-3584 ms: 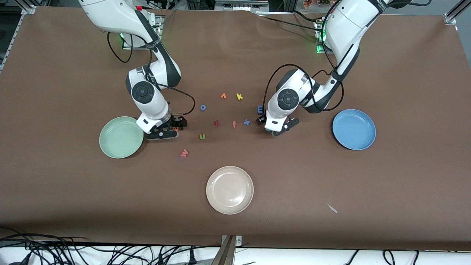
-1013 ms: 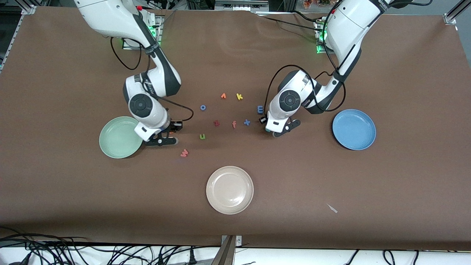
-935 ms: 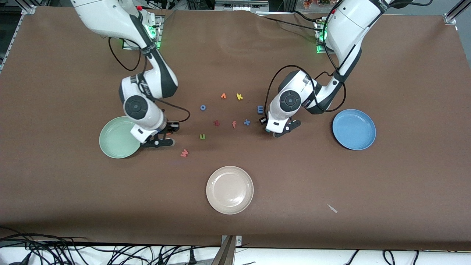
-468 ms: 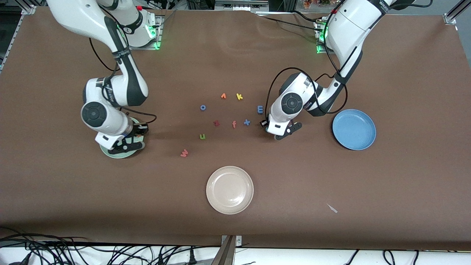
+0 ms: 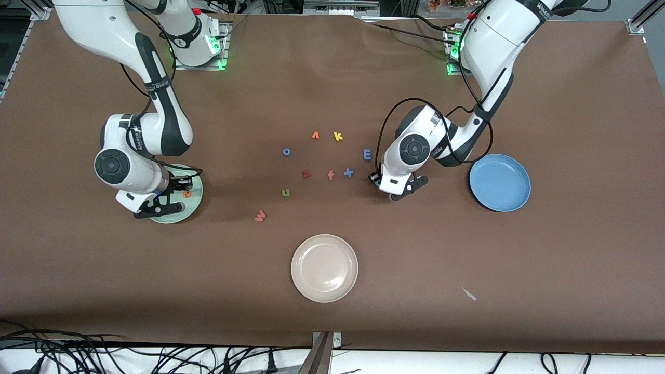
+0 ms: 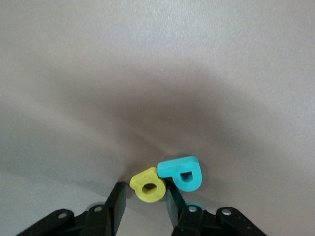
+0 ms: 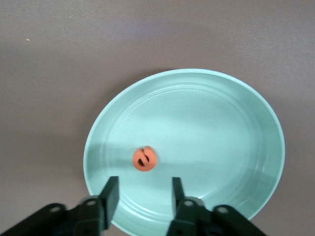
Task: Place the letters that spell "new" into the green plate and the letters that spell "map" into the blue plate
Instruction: 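Drop the orange e on the green plate with the right gripper, then grasp the m with the right gripper while the left gripper carries the o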
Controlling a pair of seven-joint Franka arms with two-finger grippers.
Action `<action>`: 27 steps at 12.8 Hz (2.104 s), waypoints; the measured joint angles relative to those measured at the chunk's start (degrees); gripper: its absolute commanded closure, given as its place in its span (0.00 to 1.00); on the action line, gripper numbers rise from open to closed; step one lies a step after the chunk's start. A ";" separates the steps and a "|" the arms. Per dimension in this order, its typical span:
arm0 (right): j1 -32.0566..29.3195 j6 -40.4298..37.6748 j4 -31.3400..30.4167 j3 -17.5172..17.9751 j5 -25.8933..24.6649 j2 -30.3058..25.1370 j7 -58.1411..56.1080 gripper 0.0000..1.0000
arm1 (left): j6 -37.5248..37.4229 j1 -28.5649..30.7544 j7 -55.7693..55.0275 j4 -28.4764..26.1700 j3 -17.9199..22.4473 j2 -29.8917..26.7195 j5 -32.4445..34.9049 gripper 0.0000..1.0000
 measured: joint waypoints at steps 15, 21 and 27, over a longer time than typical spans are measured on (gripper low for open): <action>3.13 1.09 15.84 11.85 8.11 10.02 43.83 0.00 | -0.95 0.05 2.11 0.60 0.97 -0.19 -0.01 0.85; 5.41 1.26 23.30 11.67 8.09 16.88 49.04 0.01 | -21.00 7.60 15.53 6.52 2.06 -6.86 0.00 0.85; 5.38 1.92 25.45 11.55 7.85 19.60 49.04 0.20 | -30.43 25.33 45.48 3.66 2.56 -11.70 0.02 0.85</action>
